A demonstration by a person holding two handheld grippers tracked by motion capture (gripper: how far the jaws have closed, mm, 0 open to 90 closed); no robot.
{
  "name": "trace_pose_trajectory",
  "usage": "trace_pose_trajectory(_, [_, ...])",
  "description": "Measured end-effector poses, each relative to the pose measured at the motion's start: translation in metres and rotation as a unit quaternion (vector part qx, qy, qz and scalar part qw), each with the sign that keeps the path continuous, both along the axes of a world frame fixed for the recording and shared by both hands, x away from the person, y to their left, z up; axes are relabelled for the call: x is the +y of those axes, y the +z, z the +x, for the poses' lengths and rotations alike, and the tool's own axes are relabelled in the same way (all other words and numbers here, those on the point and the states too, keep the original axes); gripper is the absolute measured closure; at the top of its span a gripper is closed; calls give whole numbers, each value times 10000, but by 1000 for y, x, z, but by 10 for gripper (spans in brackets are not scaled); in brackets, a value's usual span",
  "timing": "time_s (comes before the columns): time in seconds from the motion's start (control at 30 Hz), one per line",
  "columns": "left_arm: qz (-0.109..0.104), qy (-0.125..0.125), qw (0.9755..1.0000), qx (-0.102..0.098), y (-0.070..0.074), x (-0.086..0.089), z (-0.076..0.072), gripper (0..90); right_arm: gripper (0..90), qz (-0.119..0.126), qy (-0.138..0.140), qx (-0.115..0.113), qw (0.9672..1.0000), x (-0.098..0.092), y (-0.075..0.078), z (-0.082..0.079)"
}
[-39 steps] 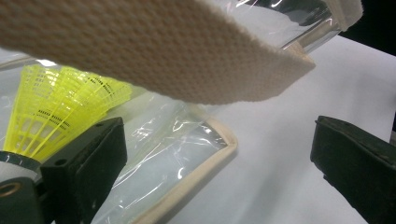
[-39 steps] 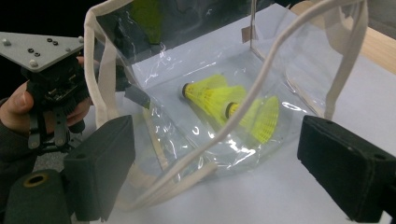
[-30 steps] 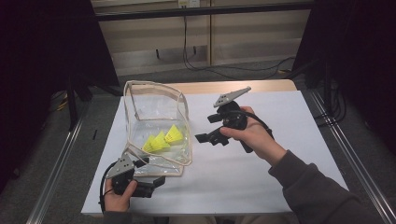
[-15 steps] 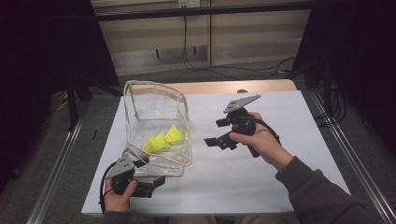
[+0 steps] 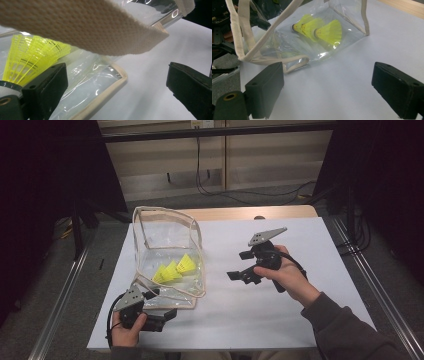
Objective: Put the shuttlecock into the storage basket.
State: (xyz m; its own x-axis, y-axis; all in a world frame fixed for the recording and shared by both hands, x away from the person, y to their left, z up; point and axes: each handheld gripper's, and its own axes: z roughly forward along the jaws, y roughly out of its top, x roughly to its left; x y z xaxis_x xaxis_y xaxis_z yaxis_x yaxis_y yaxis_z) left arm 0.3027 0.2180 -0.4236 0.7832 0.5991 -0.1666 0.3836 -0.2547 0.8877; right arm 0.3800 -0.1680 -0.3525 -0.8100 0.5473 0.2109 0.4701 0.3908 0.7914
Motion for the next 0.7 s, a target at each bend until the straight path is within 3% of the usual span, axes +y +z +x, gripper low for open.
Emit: trace_pose_trajectory(0.7, [37, 17, 10000, 4, 0, 0, 0, 37, 107, 13, -175, -22, 9998, -26, -19, -9])
